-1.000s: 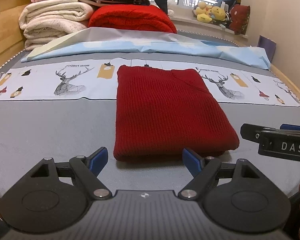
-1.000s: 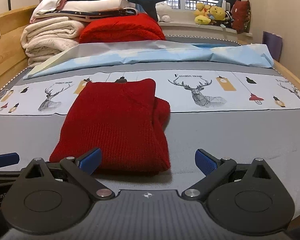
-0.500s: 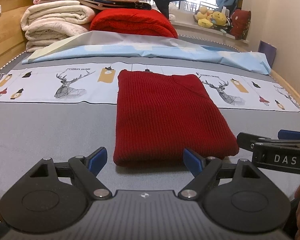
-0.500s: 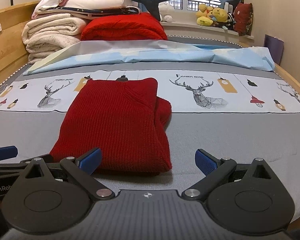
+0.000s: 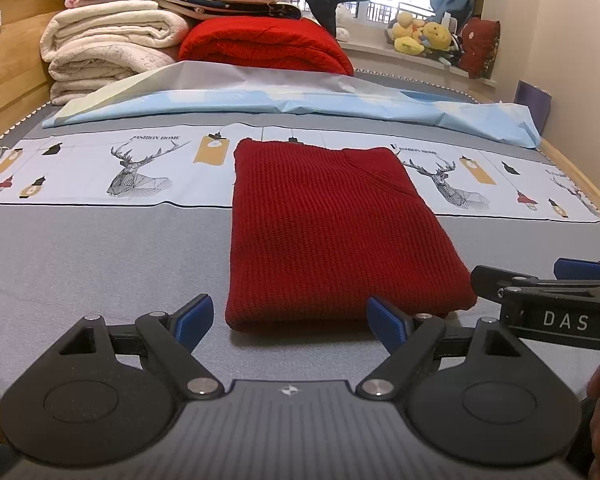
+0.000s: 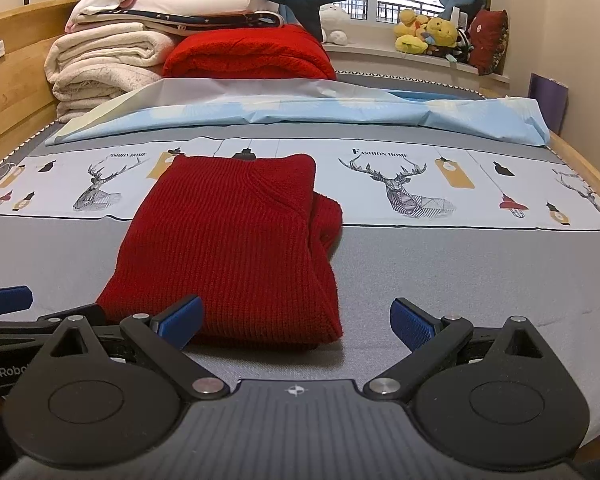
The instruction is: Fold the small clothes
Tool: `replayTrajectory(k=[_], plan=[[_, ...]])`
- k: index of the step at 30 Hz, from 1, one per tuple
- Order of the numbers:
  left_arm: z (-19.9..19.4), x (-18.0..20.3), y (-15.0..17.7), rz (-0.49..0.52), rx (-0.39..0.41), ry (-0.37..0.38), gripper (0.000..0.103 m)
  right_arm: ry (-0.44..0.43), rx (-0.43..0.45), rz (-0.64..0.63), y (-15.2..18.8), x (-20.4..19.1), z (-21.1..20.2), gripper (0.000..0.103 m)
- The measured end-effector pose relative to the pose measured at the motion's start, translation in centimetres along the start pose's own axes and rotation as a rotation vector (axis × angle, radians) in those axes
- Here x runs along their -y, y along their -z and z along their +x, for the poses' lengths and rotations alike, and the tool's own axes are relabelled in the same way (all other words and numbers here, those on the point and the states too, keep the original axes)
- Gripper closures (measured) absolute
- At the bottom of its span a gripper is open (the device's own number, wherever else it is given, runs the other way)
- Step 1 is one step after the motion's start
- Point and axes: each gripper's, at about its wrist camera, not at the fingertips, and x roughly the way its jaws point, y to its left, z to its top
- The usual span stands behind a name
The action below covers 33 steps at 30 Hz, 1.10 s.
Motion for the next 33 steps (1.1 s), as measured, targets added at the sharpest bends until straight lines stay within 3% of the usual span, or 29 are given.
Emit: replayTrajectory(k=[33], plan=[[0.27, -0.14, -0.04, -0.004, -0.001, 0.013, 0.015, -0.001, 0.001, -0.005, -0.08, -0.3, 0.06, 0.004]])
